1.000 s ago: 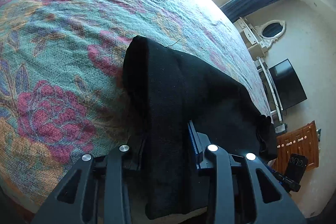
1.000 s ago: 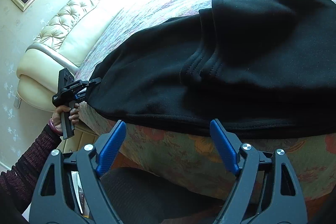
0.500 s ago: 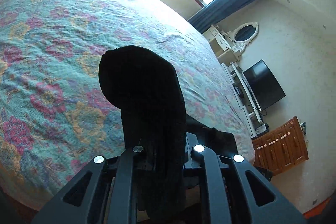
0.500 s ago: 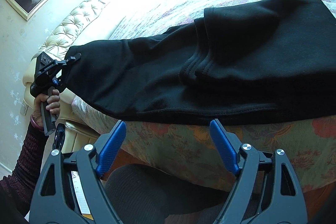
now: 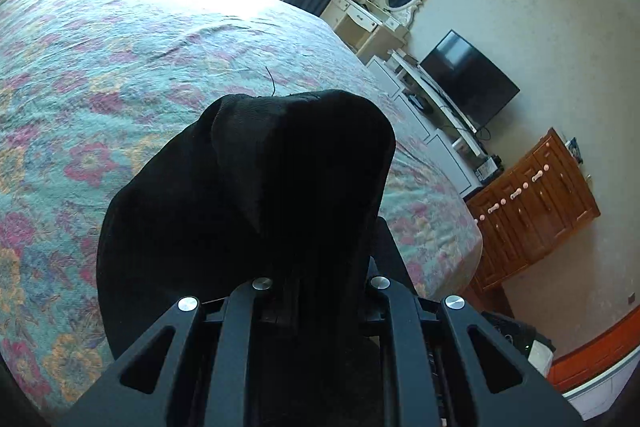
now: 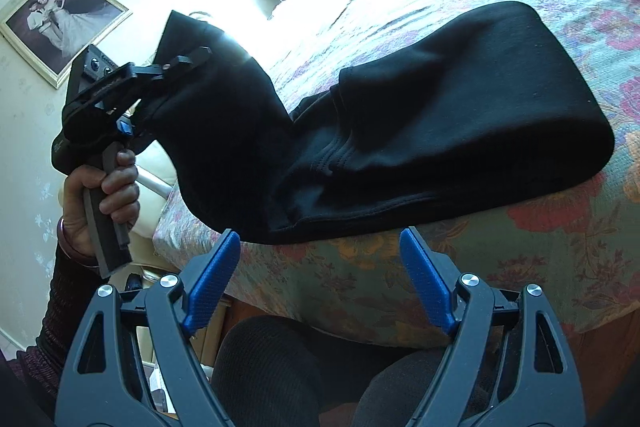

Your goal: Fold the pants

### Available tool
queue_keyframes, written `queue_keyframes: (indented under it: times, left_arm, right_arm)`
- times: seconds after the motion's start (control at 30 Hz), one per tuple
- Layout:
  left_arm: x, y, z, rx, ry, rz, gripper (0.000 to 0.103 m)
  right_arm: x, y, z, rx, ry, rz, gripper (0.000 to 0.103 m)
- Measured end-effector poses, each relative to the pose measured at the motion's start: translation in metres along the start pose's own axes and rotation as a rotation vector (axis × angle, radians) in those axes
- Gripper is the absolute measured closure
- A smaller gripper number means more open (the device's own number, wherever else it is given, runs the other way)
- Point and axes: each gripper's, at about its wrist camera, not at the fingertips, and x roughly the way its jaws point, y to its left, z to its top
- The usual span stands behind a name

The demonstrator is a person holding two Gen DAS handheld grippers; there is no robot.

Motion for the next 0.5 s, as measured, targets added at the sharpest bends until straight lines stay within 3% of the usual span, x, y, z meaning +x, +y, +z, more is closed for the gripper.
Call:
queue_keyframes:
  times: [0.13,0.3,0.37,0.4,0.5]
  left_arm:
    - [0.064,-0.009,-0.011,0.011,0.077,0.034,0.088]
    - [0.117,-0.013,-0.034,0.070,0.139,0.134,0.086]
    - [0.125,-0.017,-0.041,0.084,0.141,0.141,0.079]
    - [0.124,-0.018,-0.042,0.079,0.138,0.129,0.068]
    - [0.108,-0.022,-0.044,0.052,0.110,0.045,0.052]
  right_arm:
    - [-0.018,-0.014,0.002,0.040,-0.029,0.002,0.021]
    - [-0.030,-0.030,0.008,0.074,-0.056,-0.004,0.021]
    - [-0.033,-0.036,0.010,0.091,-0.063,0.000,0.021]
    - [-0.034,-0.039,0.010,0.100,-0.066,0.003,0.021]
    - [-0.034,-0.041,0.013,0.121,-0.074,0.016,0.021]
